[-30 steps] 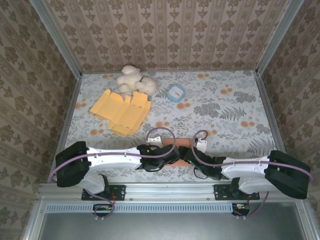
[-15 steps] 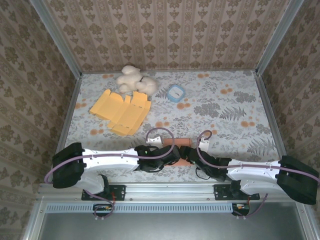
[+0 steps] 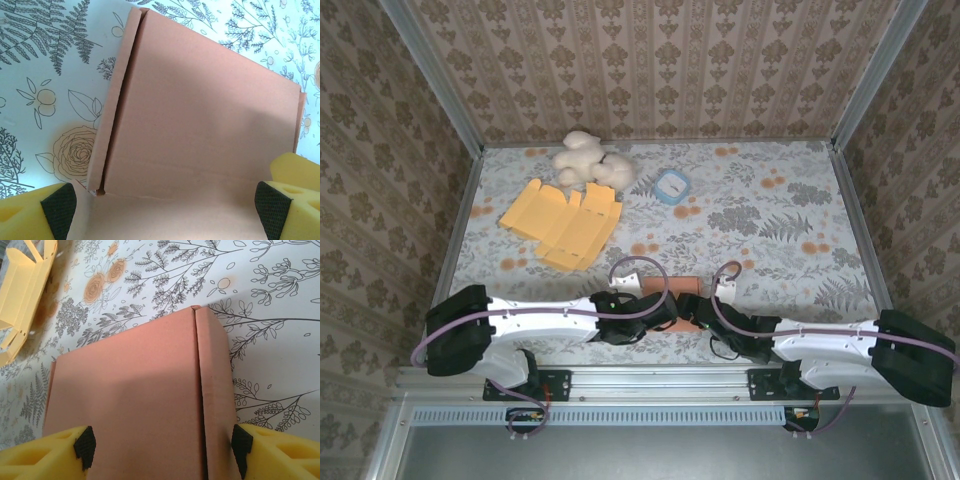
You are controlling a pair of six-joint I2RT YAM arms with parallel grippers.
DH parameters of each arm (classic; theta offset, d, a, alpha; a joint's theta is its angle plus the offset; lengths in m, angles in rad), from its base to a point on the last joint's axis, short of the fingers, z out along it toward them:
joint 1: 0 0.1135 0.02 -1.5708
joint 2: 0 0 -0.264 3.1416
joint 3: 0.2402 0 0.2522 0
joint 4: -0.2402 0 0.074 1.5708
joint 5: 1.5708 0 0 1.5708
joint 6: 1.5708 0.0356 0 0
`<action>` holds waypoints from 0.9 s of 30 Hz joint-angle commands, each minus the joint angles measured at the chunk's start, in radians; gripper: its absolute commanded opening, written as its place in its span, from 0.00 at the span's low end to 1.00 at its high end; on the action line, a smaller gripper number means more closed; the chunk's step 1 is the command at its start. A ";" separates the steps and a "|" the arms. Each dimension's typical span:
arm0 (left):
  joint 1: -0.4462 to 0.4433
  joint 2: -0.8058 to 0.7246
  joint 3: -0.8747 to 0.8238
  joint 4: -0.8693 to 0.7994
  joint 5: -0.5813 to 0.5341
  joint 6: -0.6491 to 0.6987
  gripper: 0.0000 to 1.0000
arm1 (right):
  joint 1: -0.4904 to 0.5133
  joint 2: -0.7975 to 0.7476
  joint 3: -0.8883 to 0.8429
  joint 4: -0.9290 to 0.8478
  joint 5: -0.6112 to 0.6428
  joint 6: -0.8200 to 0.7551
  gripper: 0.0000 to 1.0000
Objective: Fold the paper box
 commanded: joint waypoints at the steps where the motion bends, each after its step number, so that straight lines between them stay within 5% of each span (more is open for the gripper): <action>1: 0.001 0.028 -0.006 0.006 0.016 -0.009 0.96 | 0.011 0.023 0.035 0.085 -0.021 0.003 0.75; 17: -0.014 0.073 -0.001 0.104 0.100 -0.020 0.95 | 0.012 0.075 0.024 0.152 -0.033 0.032 0.74; 27: -0.015 0.059 -0.018 0.138 0.081 -0.045 0.85 | 0.013 0.072 0.020 0.156 -0.038 0.035 0.72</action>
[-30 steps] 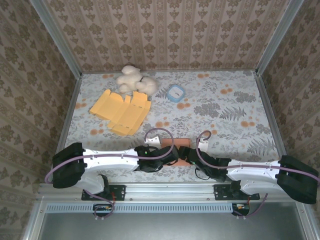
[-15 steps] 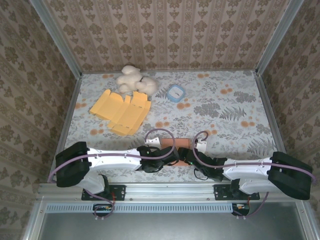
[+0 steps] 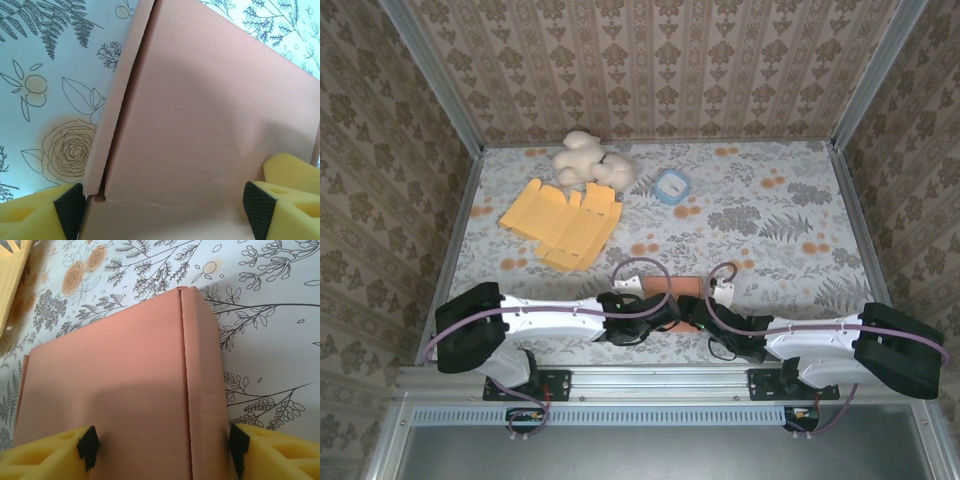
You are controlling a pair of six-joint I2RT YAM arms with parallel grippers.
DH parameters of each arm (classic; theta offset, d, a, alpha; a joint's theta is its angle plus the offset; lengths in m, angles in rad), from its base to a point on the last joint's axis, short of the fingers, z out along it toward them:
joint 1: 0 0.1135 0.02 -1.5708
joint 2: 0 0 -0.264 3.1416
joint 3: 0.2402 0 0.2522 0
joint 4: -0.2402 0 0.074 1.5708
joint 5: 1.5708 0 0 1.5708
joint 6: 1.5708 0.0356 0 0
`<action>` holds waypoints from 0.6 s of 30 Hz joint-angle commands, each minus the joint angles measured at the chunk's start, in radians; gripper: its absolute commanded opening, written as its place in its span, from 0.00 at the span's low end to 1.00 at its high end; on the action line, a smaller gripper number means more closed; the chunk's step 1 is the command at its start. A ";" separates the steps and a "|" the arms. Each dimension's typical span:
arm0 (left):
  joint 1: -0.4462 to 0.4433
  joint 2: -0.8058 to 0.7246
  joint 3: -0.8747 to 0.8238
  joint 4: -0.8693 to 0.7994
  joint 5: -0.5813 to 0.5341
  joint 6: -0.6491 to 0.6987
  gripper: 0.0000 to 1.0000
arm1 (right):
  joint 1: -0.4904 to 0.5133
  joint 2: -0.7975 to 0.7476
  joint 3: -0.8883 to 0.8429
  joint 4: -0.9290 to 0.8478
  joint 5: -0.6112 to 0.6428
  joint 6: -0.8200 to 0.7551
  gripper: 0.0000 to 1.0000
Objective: Fold the paper box
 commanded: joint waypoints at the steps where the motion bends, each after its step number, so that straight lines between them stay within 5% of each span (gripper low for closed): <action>1: -0.020 0.004 -0.013 0.088 0.051 -0.005 0.84 | 0.012 -0.007 0.020 0.123 -0.034 0.015 0.72; 18: -0.018 -0.020 -0.061 0.026 -0.011 -0.035 0.86 | 0.015 -0.118 0.015 0.001 0.012 -0.017 0.73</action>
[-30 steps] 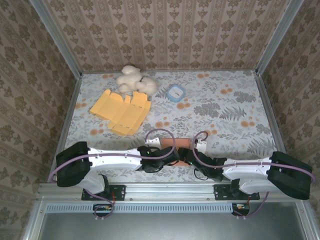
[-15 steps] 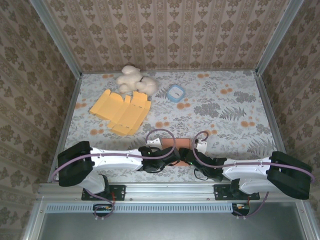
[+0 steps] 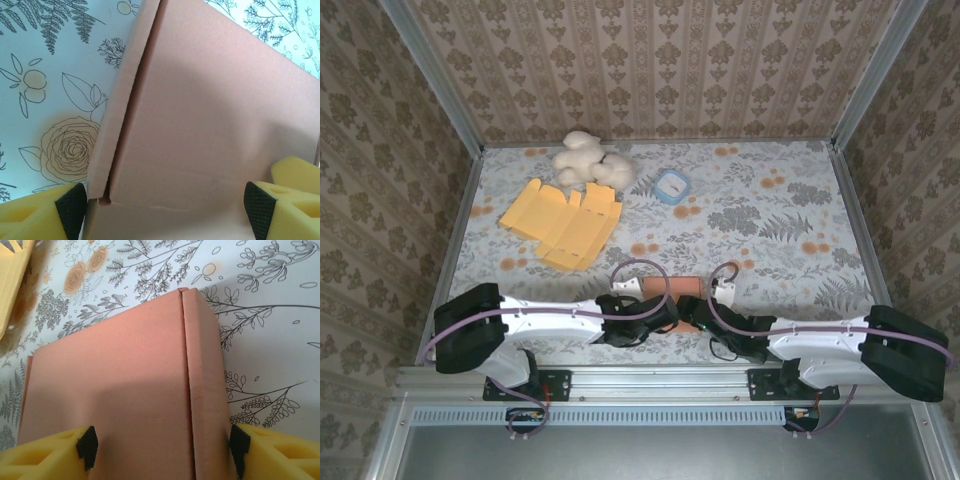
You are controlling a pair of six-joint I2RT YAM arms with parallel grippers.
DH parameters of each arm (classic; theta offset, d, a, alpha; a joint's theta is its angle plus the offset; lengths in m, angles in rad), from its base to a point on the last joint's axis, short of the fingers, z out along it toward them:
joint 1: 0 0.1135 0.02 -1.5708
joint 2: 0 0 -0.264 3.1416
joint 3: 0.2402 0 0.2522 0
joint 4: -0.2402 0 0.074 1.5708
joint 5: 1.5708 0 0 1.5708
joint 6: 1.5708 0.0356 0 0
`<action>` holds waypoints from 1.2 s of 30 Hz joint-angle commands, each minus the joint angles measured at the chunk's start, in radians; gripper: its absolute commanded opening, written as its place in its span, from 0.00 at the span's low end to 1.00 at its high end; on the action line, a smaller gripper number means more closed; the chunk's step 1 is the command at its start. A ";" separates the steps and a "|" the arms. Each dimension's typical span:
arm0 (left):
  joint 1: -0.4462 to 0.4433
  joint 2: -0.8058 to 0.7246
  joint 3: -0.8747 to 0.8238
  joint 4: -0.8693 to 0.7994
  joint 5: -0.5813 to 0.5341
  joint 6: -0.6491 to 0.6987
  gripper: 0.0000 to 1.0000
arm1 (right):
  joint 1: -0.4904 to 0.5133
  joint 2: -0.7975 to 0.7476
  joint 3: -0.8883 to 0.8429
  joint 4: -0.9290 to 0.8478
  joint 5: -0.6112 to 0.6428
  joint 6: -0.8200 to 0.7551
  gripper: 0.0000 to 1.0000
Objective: Fold the paper box
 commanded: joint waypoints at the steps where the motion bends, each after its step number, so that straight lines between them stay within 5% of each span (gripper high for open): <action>1: -0.011 -0.013 -0.039 -0.004 -0.004 -0.018 0.86 | 0.014 -0.090 0.016 0.023 0.015 -0.019 0.73; 14: 0.002 -0.025 -0.069 0.000 -0.018 -0.033 0.85 | 0.016 -0.309 0.018 -0.230 0.042 -0.114 0.68; 36: 0.002 -0.011 -0.060 0.004 -0.012 -0.034 0.79 | 0.040 -0.277 -0.013 -0.231 -0.028 -0.131 0.57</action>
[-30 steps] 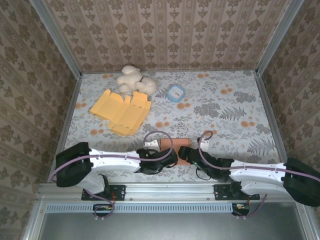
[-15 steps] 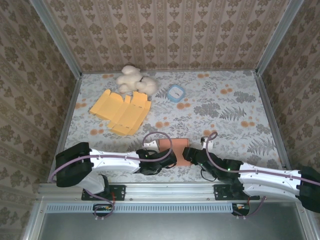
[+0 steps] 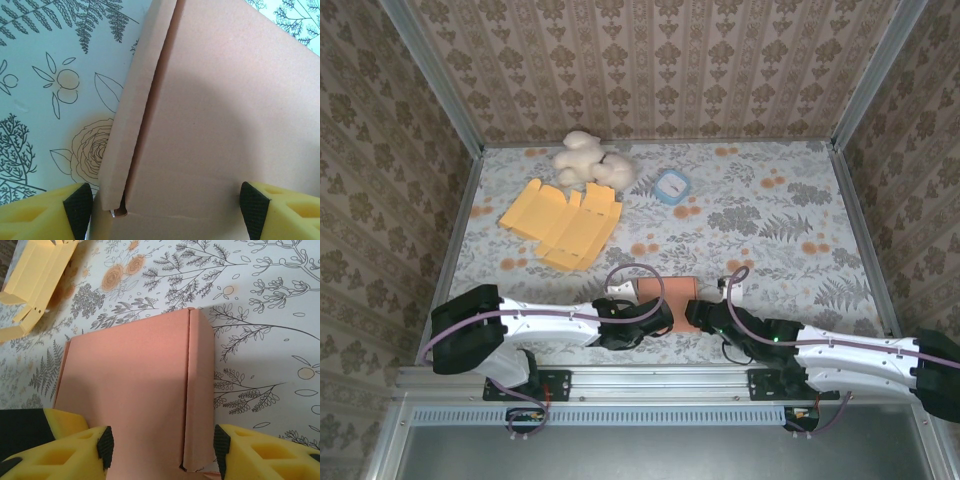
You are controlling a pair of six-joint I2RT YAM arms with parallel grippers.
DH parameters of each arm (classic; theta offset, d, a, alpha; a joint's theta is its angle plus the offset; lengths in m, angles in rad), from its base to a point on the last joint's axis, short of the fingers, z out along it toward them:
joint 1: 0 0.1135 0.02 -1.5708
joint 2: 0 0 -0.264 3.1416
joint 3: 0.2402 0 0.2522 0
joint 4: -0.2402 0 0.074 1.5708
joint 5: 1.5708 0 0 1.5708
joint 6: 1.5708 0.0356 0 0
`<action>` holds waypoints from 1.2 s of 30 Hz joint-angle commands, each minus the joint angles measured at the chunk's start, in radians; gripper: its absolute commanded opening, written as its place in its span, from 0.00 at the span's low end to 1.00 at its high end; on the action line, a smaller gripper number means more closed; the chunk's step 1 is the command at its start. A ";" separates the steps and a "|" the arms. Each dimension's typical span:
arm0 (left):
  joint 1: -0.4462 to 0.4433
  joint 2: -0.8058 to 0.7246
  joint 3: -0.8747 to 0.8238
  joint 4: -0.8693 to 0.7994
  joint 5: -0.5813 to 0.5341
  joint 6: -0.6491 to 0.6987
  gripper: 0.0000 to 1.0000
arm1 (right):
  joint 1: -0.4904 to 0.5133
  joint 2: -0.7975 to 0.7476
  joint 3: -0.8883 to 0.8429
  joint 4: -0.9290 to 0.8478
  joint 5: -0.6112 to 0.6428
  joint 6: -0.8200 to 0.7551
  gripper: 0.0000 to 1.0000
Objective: Fold the paper box
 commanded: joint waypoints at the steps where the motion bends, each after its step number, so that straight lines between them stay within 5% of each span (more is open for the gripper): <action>1: 0.001 0.002 -0.004 -0.016 -0.004 -0.015 0.79 | 0.010 0.005 -0.015 -0.003 -0.015 -0.002 0.57; 36: -0.002 0.019 -0.004 -0.010 -0.006 -0.032 0.77 | 0.122 0.002 -0.058 0.020 -0.040 0.052 0.51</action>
